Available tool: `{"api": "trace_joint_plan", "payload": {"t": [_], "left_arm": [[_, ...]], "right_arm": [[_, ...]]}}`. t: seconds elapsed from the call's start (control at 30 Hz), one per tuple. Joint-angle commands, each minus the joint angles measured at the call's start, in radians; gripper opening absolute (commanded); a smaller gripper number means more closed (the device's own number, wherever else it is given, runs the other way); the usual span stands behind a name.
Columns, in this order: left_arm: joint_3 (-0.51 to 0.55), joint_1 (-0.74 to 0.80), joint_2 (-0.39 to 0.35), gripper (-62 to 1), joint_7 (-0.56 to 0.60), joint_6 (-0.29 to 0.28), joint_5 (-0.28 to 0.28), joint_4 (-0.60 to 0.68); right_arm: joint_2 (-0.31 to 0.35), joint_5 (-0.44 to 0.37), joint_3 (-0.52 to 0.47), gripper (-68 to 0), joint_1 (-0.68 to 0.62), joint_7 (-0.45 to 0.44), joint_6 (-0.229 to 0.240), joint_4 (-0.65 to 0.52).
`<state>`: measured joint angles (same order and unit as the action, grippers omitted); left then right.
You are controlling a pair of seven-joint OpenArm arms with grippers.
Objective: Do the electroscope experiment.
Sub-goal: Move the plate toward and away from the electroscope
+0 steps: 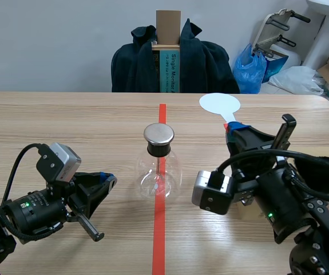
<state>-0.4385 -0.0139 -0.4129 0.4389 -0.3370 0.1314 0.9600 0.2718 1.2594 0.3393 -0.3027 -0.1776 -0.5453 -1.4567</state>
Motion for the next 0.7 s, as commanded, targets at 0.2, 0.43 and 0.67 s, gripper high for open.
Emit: {"api": "trace_joint_plan", "payload": {"t": [0.2,0.43,0.67], "left_arm": [[-0.001,-0.012,0.002,-56.8,0.014,-0.002,0.01,0.019],[-0.001,-0.012,0.002,-56.8,0.014,-0.002,0.01,0.019],[-0.001,-0.012,0.002,-56.8,0.014,-0.002,0.01,0.019]], "right_arm": [[0.0,-0.014,-0.078,-66.8,0.014,0.008,-0.016,-0.169],[0.003,-0.014,-0.164,-66.8,0.014,0.008,-0.016,-0.317],[0.003,-0.025,-0.262,-66.8,0.009,0.008,-0.015,-0.476]]}}
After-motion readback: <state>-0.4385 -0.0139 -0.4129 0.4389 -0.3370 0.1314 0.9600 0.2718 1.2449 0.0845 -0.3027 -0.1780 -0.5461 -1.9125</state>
